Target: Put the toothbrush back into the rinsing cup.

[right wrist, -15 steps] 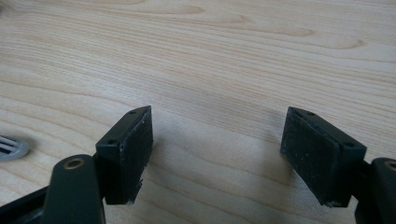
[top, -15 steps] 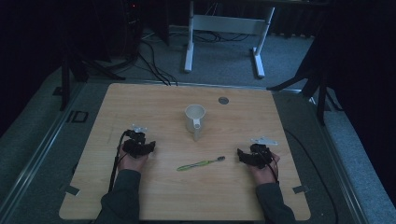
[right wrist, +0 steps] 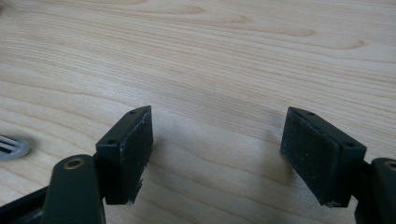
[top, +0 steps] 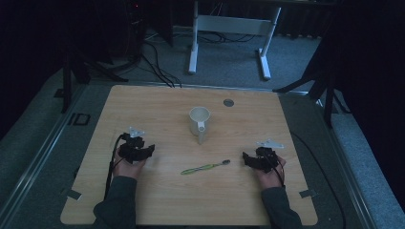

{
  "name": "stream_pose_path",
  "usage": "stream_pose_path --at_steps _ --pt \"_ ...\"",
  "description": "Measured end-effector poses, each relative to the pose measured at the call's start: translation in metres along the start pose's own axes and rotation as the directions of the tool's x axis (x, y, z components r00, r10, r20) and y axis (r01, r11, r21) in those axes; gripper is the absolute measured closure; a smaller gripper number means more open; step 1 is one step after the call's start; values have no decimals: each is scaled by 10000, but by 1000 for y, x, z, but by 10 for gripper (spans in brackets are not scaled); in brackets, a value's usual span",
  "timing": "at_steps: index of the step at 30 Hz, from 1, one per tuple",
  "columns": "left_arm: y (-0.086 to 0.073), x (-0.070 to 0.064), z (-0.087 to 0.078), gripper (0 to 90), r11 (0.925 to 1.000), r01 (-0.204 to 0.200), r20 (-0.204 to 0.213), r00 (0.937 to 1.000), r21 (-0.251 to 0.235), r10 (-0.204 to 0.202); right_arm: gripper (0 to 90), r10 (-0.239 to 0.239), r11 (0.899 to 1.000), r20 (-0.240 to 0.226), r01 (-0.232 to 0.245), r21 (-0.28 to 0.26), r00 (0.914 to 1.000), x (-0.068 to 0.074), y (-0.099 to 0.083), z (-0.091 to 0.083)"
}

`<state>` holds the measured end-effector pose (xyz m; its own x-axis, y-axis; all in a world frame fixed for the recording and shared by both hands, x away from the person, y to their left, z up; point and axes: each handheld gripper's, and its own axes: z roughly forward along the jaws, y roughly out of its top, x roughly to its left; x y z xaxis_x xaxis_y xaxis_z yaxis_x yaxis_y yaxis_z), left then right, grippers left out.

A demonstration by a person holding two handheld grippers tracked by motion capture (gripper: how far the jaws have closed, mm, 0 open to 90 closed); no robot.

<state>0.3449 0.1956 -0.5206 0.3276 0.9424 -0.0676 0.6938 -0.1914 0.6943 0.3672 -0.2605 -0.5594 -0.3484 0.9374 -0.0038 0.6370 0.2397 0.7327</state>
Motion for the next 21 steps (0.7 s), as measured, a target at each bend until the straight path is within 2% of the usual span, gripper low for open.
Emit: stream_pose_path --at_steps 4,7,15,20,21 --pt "3 -1 -7 521 9999 -136 102 9999 -100 137 247 6 10000 -18 -6 -7 10000 0 0 0" --pt "7 -3 -15 521 9990 -384 258 9989 -244 390 247 3 10000 -21 -3 -8 10000 0 0 0" --pt "13 -6 -27 521 9970 -576 591 9964 -510 606 247 -7 10000 -32 7 4 10000 0 0 0" --pt "15 -6 -33 522 9956 -720 652 9950 -592 758 247 -9 10000 -37 9 4 10000 0 0 0" --pt "16 -6 -36 521 9945 -857 599 9942 -596 893 247 -7 10000 -38 7 6 10000 0 0 0"
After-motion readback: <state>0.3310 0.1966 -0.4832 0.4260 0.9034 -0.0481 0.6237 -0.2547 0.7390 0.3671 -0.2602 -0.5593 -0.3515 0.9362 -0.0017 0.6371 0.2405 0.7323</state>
